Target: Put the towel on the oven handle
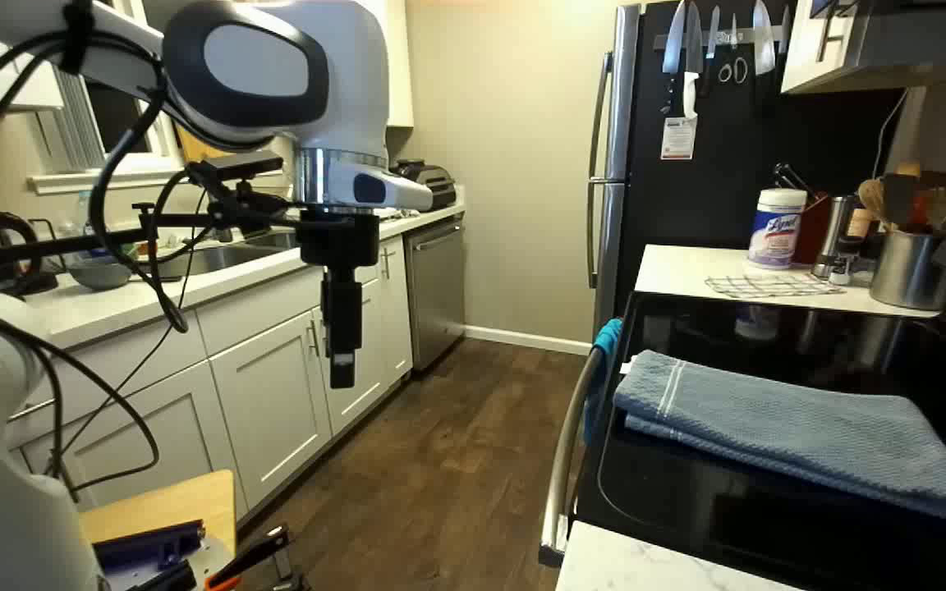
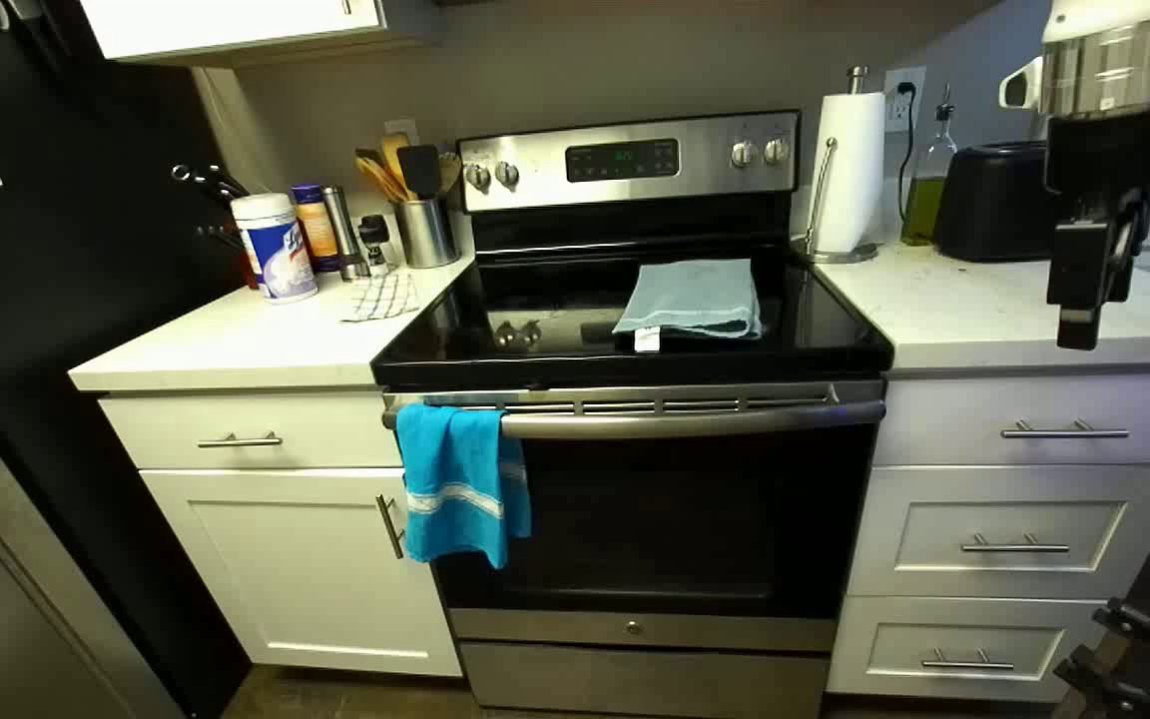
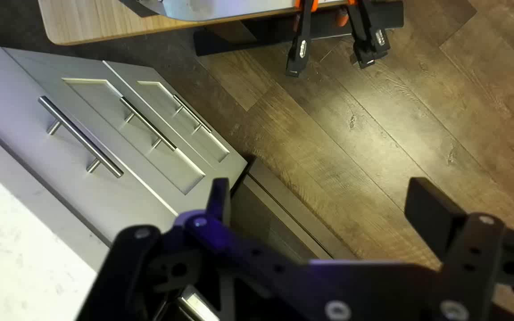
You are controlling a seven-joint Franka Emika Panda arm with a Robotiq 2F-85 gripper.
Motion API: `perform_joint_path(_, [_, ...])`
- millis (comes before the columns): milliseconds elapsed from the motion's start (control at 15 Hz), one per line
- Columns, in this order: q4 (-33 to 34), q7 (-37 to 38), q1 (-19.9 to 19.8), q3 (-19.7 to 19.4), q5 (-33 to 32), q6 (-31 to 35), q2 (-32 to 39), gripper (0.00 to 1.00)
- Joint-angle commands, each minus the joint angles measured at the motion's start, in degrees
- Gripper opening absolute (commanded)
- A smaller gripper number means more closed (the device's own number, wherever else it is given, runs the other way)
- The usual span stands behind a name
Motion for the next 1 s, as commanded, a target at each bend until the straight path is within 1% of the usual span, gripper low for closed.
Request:
perform_joint_path(0, [0.1, 0.2, 0.4, -0.4, -0.2, -0.1, 0.0, 1.00])
perform_joint_path(600, [0.1, 0.2, 0.4, -0.4, -0.2, -0.1, 0.0, 1.00])
perform_joint_path(733, [1.1, 1.2, -0.4, -0.5, -0.4, 0.7, 1.4, 1.00])
perform_joint_path(933, [3.9, 0.7, -1.2, -1.8, 0.0, 2.4, 4.5, 1.00])
